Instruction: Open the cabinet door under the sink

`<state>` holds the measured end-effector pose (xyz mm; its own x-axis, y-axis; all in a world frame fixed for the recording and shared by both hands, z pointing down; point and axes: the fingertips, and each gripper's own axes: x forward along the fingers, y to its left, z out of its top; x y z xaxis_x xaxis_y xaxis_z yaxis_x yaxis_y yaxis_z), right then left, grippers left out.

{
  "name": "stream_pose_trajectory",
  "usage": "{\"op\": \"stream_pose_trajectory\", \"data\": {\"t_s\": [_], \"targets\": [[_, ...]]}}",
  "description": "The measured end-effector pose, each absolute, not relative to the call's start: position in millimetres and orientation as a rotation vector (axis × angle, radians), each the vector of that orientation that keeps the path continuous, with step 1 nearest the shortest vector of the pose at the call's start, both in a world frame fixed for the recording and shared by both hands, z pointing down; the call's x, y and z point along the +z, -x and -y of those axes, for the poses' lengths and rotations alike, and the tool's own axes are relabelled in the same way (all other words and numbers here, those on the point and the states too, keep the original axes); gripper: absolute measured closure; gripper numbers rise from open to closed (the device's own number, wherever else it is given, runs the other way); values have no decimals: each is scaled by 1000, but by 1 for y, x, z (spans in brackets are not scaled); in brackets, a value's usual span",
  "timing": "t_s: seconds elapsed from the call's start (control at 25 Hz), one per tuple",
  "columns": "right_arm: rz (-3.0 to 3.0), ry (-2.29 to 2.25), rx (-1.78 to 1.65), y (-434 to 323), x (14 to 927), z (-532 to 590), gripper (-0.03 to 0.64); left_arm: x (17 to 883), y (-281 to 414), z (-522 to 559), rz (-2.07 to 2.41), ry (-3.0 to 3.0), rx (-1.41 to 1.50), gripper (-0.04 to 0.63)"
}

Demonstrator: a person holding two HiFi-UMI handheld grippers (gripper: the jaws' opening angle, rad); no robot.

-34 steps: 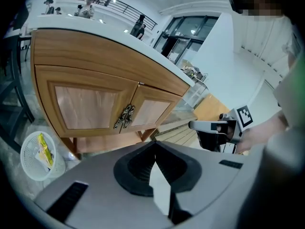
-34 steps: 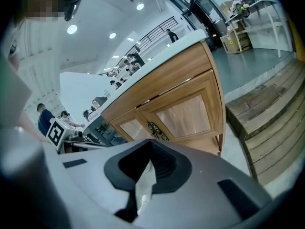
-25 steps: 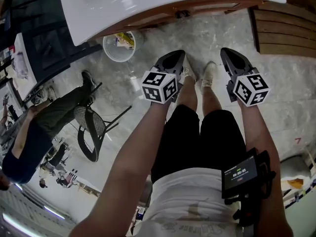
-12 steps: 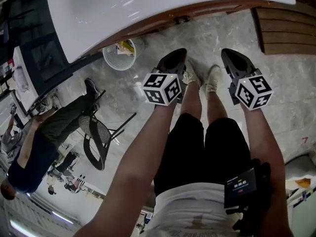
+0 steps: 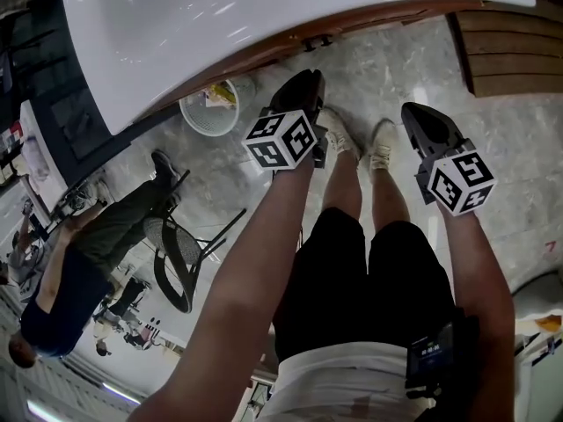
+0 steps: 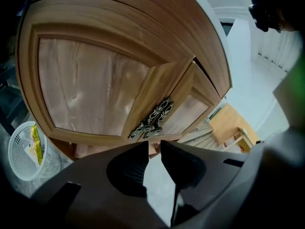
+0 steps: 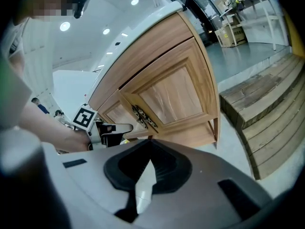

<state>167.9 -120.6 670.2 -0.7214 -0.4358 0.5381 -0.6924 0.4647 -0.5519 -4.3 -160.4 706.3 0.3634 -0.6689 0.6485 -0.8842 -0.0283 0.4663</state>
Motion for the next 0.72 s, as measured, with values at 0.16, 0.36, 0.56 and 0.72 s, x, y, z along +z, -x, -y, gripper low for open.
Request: {"op": "stream_pose_trajectory", "data": {"t_s": [0.16, 0.36, 0.56, 0.72], "targets": [[2357, -976, 1140, -175, 679, 111, 603, 710, 9, 178, 1370, -1752, 266, 483], [2336, -977, 1150, -176, 682, 105, 603, 713, 18, 192, 1379, -1647, 99, 460], [2321, -986, 1161, -177, 683, 103, 603, 722, 22, 195, 1374, -1593, 63, 393], [2310, -996, 1161, -181, 683, 102, 603, 721, 25, 202, 1374, -1549, -7, 391]]}}
